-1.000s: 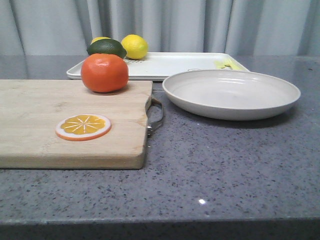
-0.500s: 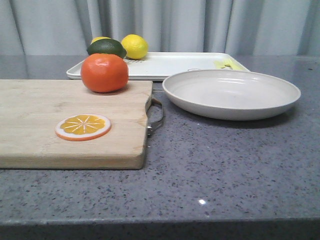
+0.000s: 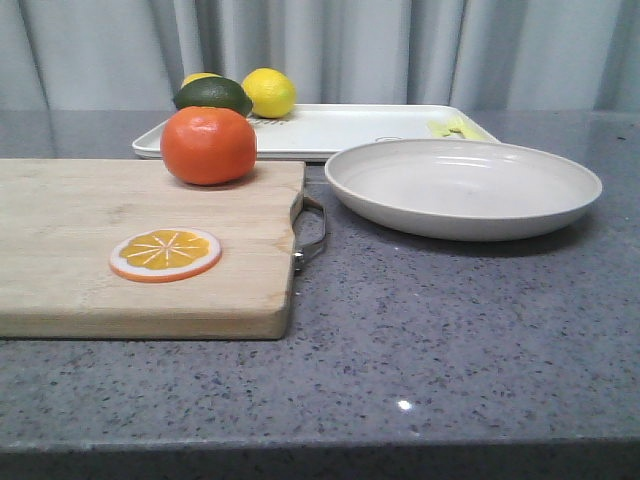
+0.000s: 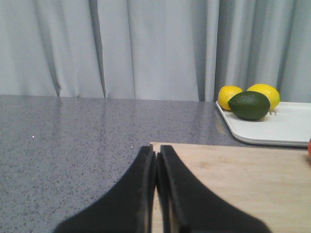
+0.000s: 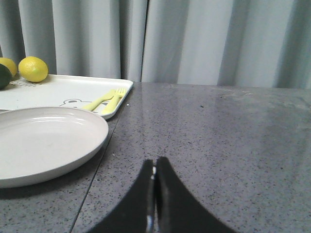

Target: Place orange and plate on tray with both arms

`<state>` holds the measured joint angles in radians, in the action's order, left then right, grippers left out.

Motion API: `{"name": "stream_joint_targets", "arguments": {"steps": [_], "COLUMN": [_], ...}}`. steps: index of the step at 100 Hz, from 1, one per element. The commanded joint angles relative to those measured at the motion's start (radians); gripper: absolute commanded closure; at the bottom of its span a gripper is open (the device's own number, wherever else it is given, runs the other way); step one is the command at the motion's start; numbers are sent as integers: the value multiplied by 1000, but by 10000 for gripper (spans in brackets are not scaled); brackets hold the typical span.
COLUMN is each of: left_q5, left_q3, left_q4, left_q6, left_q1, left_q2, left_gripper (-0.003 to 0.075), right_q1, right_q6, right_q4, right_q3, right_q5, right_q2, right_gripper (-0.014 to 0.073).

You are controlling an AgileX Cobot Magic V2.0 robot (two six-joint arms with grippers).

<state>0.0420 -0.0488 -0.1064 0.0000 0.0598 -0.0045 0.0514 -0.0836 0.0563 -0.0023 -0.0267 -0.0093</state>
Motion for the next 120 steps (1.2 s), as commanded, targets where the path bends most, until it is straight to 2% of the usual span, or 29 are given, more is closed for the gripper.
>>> {"name": "stream_joint_targets", "arguments": {"steps": [1, 12, 35, 85, 120], "left_q5": [-72, -72, -74, -104, -141], "left_q3": [-58, -92, -176, -357, -367], "left_q4": [0, 0, 0, 0, -2], "left_q6": [0, 0, 0, 0, 0], "left_q1": [-2, -2, -2, -2, -2], "left_q2": [24, 69, 194, 509, 562], "left_gripper": [741, 741, 741, 741, 741], "right_q1": [-5, -5, -5, -5, -5], "right_q6": [4, 4, 4, 4, 4], "right_q4": [11, 11, 11, 11, 11], "right_q3": [-68, -108, -205, -470, -492], "right_q5": [27, -19, -23, -36, -26], "right_q2": [4, 40, 171, 577, 623], "right_gripper": [660, 660, 658, 658, 660]}}
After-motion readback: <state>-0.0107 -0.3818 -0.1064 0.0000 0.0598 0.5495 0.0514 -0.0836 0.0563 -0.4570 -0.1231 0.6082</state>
